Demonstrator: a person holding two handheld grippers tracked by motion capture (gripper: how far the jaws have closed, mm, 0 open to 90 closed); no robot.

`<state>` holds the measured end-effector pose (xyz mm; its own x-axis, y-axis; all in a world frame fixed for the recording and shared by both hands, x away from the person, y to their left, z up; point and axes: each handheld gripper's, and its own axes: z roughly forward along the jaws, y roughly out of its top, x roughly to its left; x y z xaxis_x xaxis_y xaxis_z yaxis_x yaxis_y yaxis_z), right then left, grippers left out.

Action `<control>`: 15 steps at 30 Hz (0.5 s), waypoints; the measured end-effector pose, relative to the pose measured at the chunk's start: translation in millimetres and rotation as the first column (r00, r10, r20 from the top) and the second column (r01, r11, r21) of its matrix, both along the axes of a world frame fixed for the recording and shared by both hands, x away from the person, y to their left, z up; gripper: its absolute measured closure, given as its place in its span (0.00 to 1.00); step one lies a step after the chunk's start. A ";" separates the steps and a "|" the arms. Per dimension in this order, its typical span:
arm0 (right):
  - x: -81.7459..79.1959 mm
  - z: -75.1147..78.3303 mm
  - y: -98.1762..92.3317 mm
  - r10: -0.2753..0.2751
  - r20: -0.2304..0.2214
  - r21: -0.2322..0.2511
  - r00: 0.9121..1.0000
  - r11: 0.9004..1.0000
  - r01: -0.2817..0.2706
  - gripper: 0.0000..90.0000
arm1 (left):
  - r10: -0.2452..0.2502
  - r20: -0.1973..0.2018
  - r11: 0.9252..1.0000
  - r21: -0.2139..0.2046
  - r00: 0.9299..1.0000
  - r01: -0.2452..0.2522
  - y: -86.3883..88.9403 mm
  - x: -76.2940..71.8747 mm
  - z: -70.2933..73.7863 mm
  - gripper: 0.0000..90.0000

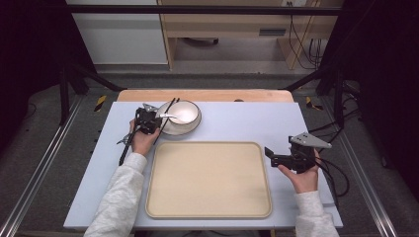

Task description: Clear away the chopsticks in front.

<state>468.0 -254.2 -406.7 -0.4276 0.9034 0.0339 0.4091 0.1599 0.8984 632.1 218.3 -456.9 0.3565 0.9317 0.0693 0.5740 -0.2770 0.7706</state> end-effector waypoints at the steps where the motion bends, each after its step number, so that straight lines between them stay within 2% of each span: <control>1: 0.0 0.0 -0.1 0.001 0.000 -0.001 1.000 1.000 -0.001 0.03 | 0.006 0.003 1.000 0.003 1.000 -0.006 0.3 -0.5 0.6 0.95; 8: -0.6 0.5 -0.9 0.000 0.001 0.000 1.000 1.000 0.000 0.03 | 0.031 0.025 0.999 -0.035 0.999 -0.030 4.5 -8.5 10.2 0.95; 15: -2.6 2.8 -5.0 -0.010 0.013 0.007 1.000 1.000 0.009 0.03 | 0.066 0.037 0.997 -0.050 0.997 -0.064 14.1 -23.2 17.3 0.95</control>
<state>465.4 -259.3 -403.9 -0.4194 0.9072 0.0347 0.3989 0.1498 0.9047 608.9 232.5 -439.5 0.2930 0.9554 0.0358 0.5592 -0.2016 0.8041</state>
